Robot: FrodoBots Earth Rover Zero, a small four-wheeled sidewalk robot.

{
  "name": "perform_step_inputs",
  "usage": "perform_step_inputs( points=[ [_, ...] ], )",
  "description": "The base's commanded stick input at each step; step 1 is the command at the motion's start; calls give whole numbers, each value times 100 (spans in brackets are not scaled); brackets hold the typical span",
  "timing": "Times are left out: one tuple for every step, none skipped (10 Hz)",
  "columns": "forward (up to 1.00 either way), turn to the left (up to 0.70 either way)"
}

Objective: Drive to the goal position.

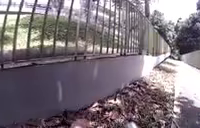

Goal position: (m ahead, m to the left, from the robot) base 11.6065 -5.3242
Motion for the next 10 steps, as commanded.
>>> perform_step_inputs(
  points=[
    [0, -70],
    [0, -74],
    [0, -85],
    [0, -85],
    [0, -89],
    [0, -100],
    [0, -100],
    [0, -100],
    [0, -100],
    [0, -100]
  ],
)
